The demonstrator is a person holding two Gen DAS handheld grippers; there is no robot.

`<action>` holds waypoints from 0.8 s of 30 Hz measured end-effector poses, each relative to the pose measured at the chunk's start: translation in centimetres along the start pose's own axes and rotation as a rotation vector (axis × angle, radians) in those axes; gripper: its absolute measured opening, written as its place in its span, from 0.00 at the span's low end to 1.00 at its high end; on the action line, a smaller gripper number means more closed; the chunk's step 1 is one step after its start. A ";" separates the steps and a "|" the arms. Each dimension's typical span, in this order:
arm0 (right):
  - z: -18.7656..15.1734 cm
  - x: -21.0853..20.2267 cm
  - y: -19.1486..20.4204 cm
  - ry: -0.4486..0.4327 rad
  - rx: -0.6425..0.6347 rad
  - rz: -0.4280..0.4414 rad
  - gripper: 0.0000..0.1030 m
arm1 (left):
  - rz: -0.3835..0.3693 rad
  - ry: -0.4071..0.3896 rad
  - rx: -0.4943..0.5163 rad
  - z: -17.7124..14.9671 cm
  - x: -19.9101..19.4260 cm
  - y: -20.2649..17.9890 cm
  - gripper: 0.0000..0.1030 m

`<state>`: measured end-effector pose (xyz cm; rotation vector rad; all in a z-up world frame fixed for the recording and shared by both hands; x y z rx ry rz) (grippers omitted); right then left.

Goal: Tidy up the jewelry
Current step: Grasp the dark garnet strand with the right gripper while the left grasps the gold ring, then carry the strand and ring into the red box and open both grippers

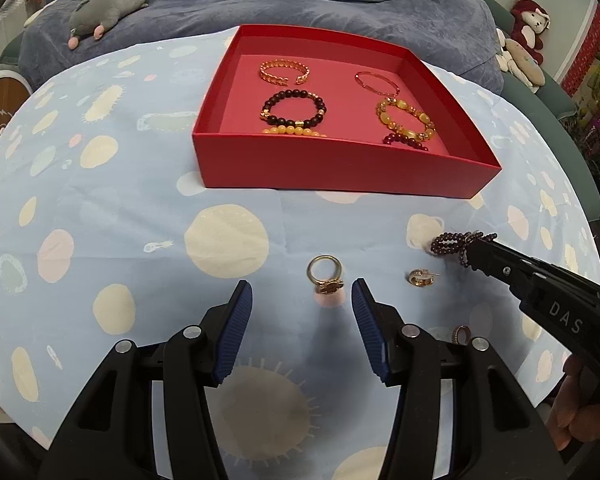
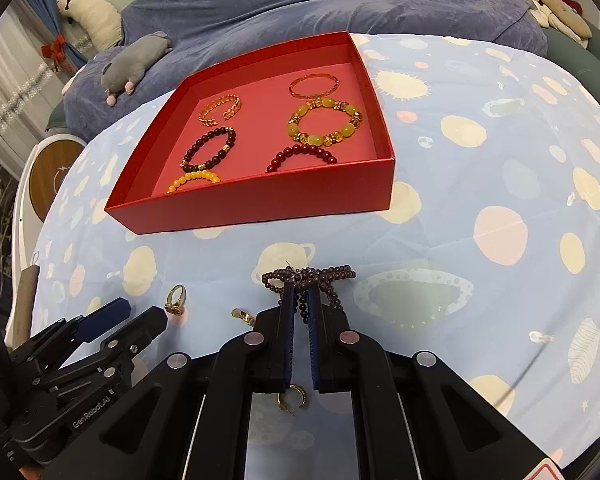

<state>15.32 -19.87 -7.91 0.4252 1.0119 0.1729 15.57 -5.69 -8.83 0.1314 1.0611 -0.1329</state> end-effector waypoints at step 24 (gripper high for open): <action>-0.1 -2.5 1.2 -0.035 -0.009 0.031 0.06 | -0.027 0.000 0.009 0.4 -0.8 -0.7 0.14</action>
Point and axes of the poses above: each gripper's, at about its wrist camera, not at the fingertips, and x roughly the way its jaws point, y to its left, z to its top, the point moved 10 cm from there along x, roughly the way its jaws point, and after that the axes turned 12 degrees about z, right-handed, at the moved point
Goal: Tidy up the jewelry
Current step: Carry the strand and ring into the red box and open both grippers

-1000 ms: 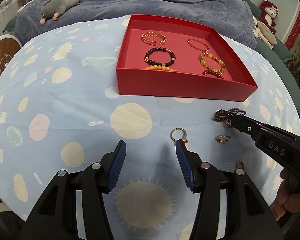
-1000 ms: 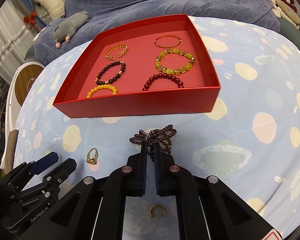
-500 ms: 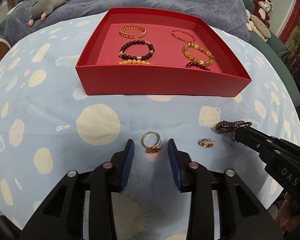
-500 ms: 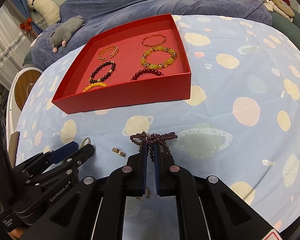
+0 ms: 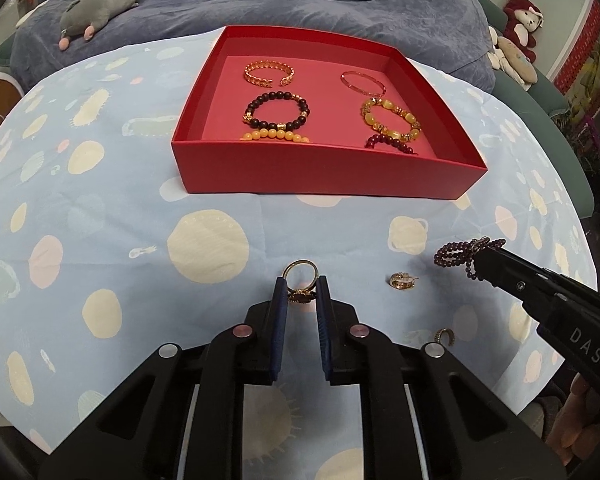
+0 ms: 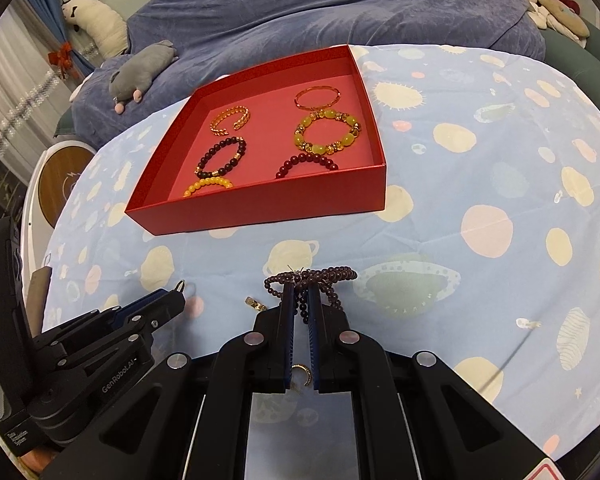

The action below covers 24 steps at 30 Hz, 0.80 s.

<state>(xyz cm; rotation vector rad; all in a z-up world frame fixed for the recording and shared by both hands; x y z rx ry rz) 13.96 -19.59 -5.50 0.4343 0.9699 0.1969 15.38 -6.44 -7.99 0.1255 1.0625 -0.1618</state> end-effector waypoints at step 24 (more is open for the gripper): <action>7.7 -4.0 3.0 -0.133 -0.045 0.049 0.06 | -0.033 -0.134 -0.012 7.5 -6.2 0.5 0.14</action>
Point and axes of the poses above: each gripper's, at about its wrist camera, not at the fingertips, and x roughly the way its jaws point, y to its left, z to its top, the point moved 10 cm from there along x, roughly the way its jaws point, and after that the axes turned 12 degrees about z, right-handed, at the moved point
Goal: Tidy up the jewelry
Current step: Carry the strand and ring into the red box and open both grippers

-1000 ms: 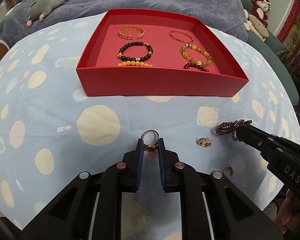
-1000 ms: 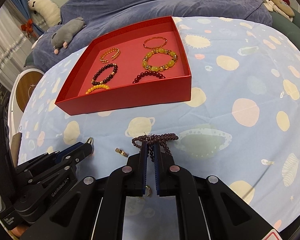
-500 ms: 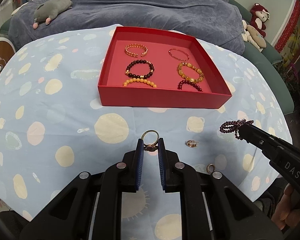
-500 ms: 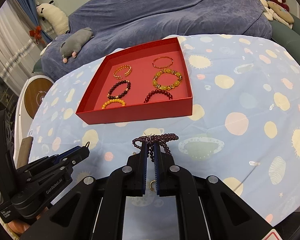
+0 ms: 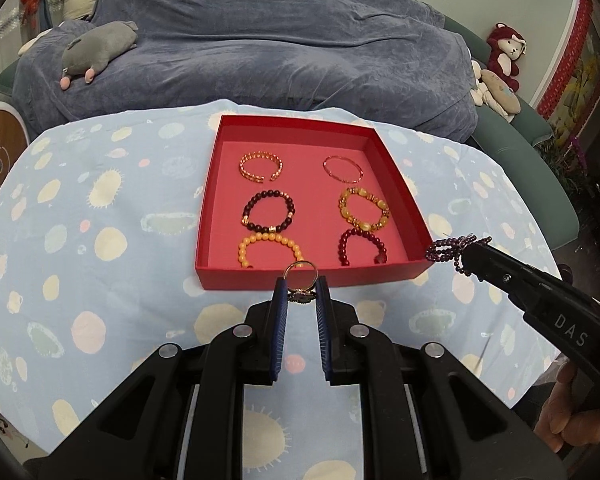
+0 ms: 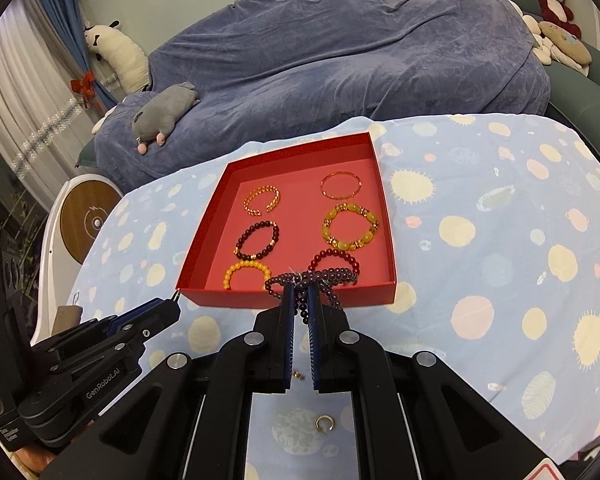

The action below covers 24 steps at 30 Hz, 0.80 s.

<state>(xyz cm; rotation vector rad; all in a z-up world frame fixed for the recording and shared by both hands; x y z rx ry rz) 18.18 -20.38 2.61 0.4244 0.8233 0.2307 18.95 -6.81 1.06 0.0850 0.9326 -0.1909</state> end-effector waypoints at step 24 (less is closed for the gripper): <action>4.7 12.8 -2.3 0.123 -0.029 -0.018 0.06 | 0.050 0.070 0.061 7.1 11.6 -1.1 0.14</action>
Point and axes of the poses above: each gripper's, at about its wrist camera, not at the fingertips, and x roughly the way its jaws point, y to its left, z to its top, the point moved 10 cm from there along x, roughly the way its jaws point, and after that the axes turned 12 degrees about z, right-handed, at the moved point
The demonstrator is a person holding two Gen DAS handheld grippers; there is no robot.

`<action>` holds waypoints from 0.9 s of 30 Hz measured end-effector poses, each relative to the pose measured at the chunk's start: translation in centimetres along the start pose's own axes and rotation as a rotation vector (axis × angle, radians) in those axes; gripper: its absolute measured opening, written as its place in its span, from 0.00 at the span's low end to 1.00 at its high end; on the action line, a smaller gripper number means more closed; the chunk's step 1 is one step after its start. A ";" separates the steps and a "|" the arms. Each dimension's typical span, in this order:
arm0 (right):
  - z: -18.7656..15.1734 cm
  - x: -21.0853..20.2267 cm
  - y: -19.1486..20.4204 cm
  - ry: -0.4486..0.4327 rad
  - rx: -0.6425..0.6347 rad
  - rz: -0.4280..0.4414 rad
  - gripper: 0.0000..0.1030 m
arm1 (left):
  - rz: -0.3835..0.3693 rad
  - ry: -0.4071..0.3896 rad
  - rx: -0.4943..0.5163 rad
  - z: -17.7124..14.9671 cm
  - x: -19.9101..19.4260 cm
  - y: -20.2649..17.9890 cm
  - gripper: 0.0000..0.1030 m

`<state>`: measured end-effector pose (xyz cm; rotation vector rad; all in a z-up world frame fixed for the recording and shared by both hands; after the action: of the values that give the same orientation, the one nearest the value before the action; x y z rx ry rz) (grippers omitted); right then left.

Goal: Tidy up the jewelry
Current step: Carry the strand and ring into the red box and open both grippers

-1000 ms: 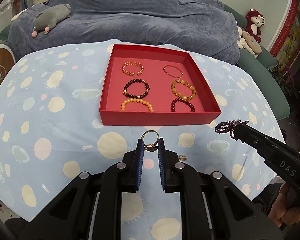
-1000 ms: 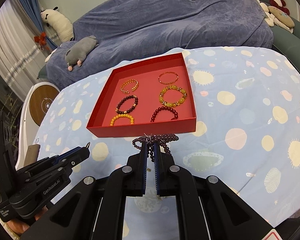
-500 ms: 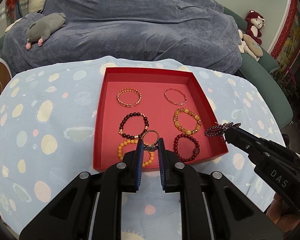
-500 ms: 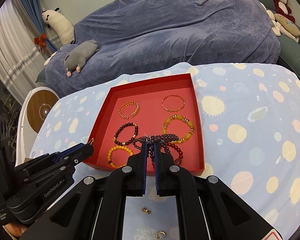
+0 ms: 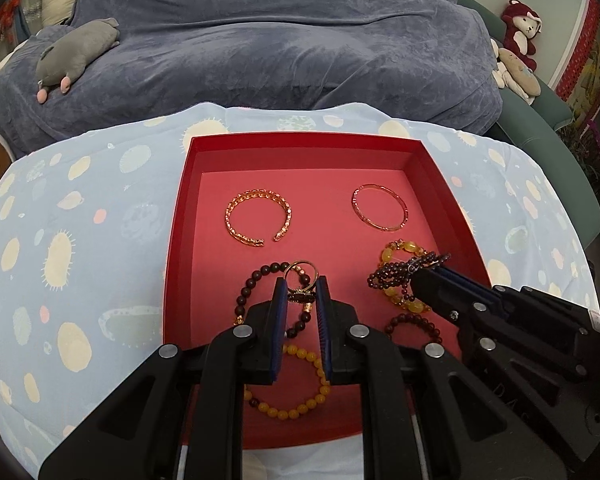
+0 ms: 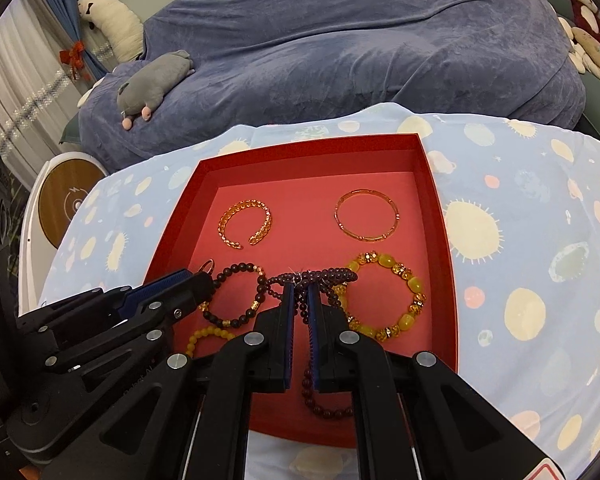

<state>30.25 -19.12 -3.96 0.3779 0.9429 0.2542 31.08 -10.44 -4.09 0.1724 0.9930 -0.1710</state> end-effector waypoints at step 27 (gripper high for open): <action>-0.1 -0.4 -0.6 -0.011 0.020 -0.036 0.31 | 0.061 0.014 -0.026 0.0 0.9 1.8 0.46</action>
<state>29.94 -19.83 -3.98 0.3797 0.9411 0.2100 31.94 -8.76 -4.73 0.1802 1.0025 -0.1014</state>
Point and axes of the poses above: each gripper's, at about its wrist camera, not at the fingertips, and x roughly the way its jaws point, y to its left, z to its top, the point moved 10 cm from there along x, roughly the way its jaws point, and after that the axes turned 12 degrees about z, right-handed, at the moved point
